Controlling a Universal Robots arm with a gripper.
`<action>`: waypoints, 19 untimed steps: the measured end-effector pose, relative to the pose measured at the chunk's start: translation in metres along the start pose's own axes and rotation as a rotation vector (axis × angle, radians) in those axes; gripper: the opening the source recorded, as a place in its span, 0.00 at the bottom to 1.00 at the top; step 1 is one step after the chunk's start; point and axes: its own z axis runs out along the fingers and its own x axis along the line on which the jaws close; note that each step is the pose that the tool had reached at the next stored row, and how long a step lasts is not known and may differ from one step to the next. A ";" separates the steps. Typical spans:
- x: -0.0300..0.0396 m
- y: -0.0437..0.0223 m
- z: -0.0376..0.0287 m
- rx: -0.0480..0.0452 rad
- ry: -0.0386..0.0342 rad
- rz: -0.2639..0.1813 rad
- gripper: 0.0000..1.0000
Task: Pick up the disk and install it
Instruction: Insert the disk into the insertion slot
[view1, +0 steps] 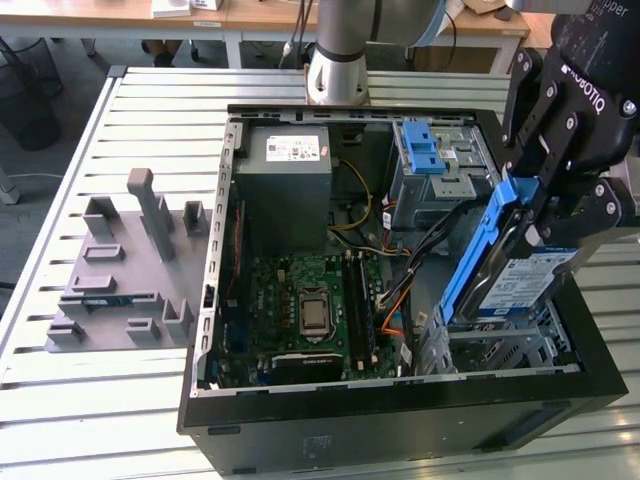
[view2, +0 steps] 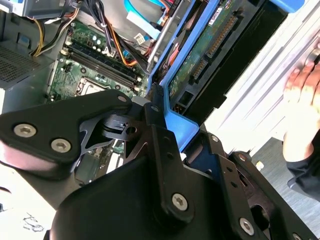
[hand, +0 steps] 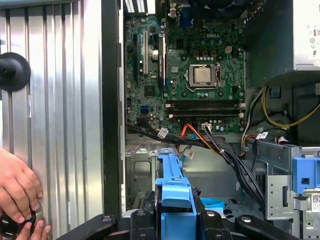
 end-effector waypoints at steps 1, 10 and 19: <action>0.0000 -0.0007 0.0005 0.0000 0.0000 0.000 0.36; -0.0001 -0.0026 0.0051 0.0000 0.0000 0.000 0.36; -0.0001 -0.0027 0.0111 0.0000 0.0000 0.001 0.36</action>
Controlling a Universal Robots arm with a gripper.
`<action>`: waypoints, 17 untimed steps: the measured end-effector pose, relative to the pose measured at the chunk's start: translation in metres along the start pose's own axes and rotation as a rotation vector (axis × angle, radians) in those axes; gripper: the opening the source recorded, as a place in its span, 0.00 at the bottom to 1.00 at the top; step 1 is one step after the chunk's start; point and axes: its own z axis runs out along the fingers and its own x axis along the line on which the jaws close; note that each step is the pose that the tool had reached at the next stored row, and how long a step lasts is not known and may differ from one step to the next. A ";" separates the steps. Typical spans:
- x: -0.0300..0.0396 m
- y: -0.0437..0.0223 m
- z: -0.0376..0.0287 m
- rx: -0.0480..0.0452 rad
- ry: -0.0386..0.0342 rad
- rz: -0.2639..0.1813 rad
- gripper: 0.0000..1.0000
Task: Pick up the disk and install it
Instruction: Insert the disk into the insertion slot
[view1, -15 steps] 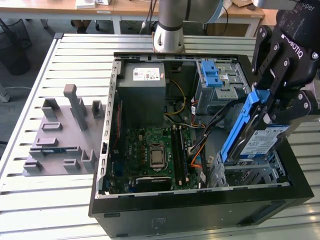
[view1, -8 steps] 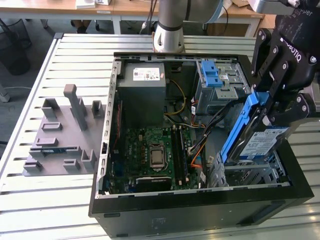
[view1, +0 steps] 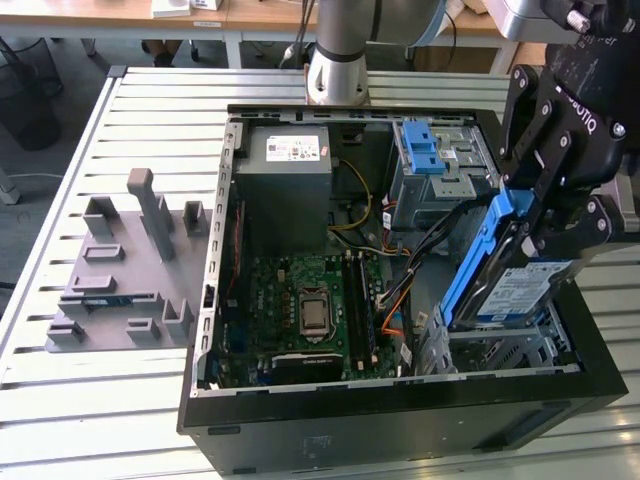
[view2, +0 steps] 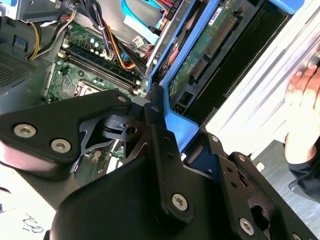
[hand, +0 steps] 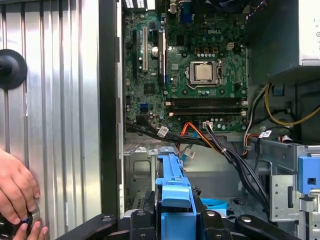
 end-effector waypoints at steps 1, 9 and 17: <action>0.0000 0.0000 0.0008 0.0000 0.0000 0.000 0.36; 0.0001 -0.0001 0.0080 0.0000 0.0000 0.000 0.36; 0.0001 -0.0002 0.0096 0.0000 0.0000 0.000 0.36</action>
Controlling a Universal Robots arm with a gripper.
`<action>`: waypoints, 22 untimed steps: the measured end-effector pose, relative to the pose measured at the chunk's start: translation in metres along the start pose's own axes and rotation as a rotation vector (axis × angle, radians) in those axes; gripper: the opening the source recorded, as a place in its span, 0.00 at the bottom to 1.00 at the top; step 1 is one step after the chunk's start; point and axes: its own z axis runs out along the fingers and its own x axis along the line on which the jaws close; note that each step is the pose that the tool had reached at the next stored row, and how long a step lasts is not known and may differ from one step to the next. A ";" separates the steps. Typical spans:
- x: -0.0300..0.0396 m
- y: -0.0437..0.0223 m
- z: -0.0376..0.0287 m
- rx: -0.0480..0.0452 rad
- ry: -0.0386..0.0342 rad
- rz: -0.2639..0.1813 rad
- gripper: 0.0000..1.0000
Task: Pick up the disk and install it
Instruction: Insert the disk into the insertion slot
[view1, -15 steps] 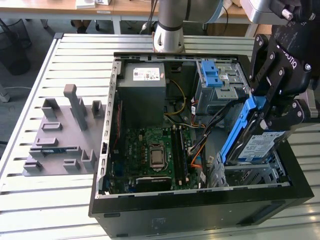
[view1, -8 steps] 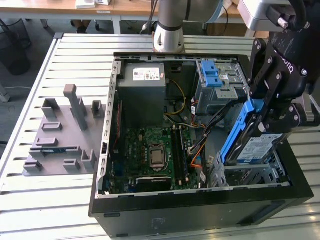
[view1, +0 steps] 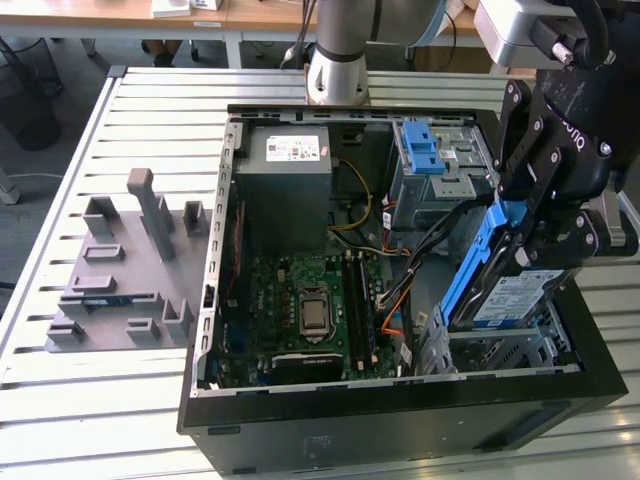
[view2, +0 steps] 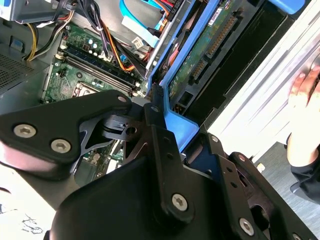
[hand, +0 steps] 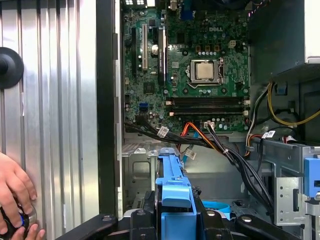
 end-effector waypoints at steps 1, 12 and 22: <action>0.0000 0.0000 0.0000 0.0000 0.0000 0.000 0.36; 0.0001 0.0000 0.0051 0.0000 0.0000 -0.006 0.36; 0.0002 -0.0001 0.0107 -0.0002 0.0003 -0.029 0.36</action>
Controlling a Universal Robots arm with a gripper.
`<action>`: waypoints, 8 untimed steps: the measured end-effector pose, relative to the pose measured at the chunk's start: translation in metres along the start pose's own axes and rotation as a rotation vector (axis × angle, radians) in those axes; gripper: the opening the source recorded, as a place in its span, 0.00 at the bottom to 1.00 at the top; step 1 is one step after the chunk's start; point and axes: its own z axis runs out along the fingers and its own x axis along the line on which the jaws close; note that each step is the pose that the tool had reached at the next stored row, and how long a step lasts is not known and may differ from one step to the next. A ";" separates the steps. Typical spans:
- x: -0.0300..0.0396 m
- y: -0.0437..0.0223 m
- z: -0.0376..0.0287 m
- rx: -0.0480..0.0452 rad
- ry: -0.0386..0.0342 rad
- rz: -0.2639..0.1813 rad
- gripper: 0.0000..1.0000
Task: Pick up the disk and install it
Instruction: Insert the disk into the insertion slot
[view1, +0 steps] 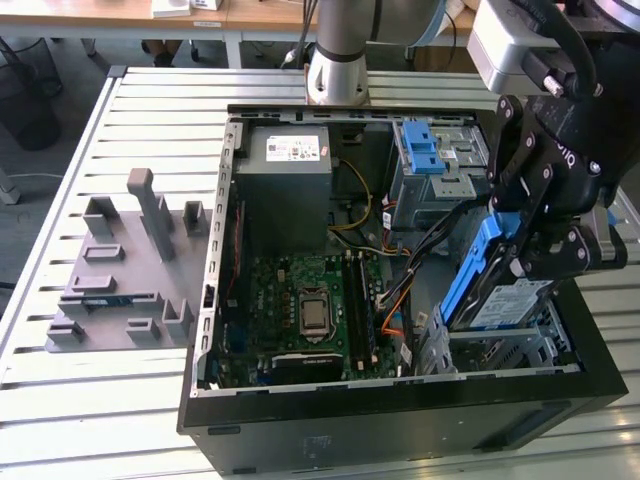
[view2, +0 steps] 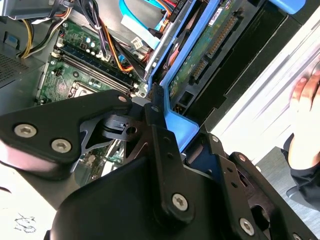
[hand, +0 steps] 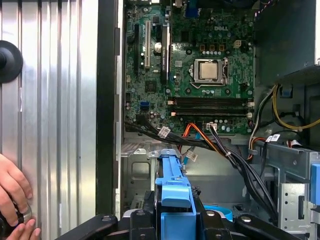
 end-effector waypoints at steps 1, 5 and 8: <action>0.0000 0.0000 0.0003 0.0000 0.0000 0.000 0.36; 0.0000 0.0000 0.0008 0.0000 0.0000 0.000 0.36; 0.0000 0.0000 0.0014 0.0000 -0.0002 0.000 0.36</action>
